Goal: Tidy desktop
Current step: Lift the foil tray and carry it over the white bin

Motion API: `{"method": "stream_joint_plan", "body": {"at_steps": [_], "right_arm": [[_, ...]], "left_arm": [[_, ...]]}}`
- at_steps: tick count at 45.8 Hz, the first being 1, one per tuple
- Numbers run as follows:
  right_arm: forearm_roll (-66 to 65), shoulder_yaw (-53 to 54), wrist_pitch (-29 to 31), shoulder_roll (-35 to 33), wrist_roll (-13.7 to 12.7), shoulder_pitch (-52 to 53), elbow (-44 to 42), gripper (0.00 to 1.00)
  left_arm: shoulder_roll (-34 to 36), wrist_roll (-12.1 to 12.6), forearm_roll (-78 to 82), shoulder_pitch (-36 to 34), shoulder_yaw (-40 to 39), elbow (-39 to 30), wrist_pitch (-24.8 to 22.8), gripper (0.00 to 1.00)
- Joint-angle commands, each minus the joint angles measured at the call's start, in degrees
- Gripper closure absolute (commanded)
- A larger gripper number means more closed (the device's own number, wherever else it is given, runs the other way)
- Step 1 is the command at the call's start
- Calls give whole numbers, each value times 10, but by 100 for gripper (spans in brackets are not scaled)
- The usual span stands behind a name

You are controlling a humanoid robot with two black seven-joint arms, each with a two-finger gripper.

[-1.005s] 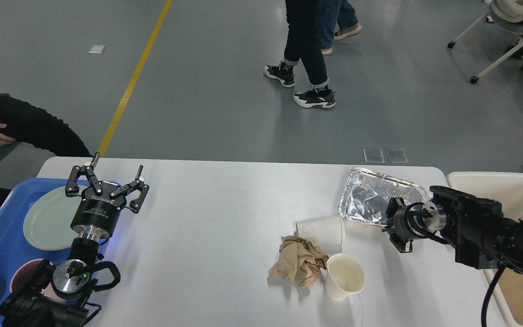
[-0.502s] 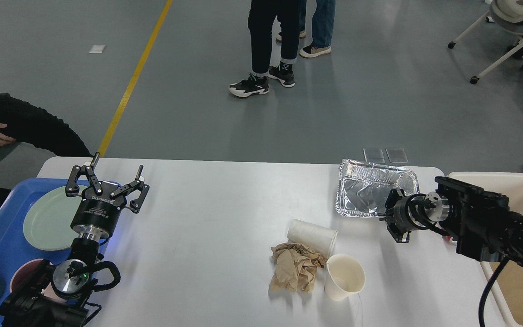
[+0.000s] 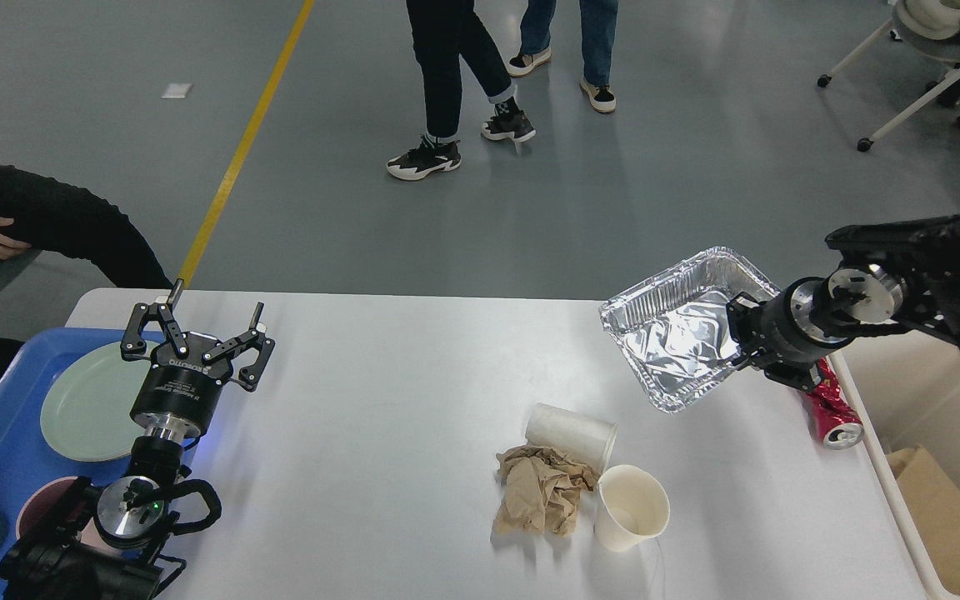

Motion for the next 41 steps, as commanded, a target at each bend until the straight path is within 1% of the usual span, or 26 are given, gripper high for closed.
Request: {"method": "stream_joint_plan", "body": {"at_steps": [1,6,8,10,14,20,24,29,33,37,41], "right_arm": [[-4,-114,52,0,45,112,89,100],[-66,-186,75,-3,100,209,185,100],[-106,-203,86,-12,114,243,220,100],[-140,-215,95,-28,122,267,251,100],[-195,-231,105,-60,122,305,299,100],[-246,-281,107,-65,127,351,360,100],[-253,-299,105,-73,128,366,372,100],[-254,-313,104,-84,127,366,370,100],[-262,-331,100,-112,125,364,357,100],[-289,-340,99,-153,119,353,316,100],[-306,-339,99,-202,120,325,262,100]], "left_arm": [[0,0,0,0,0,0,0,3],[0,0,0,0,0,0,0,3],[0,0,0,0,0,0,0,3],[0,0,0,0,0,0,0,3],[0,-1,0,0,0,0,0,3],[0,-1,0,0,0,1,0,3],[0,-1,0,0,0,0,0,3],[0,-1,0,0,0,1,0,3],[0,-1,0,0,0,1,0,3],[0,-1,0,0,0,1,0,3],[0,-1,0,0,0,1,0,3]]}}
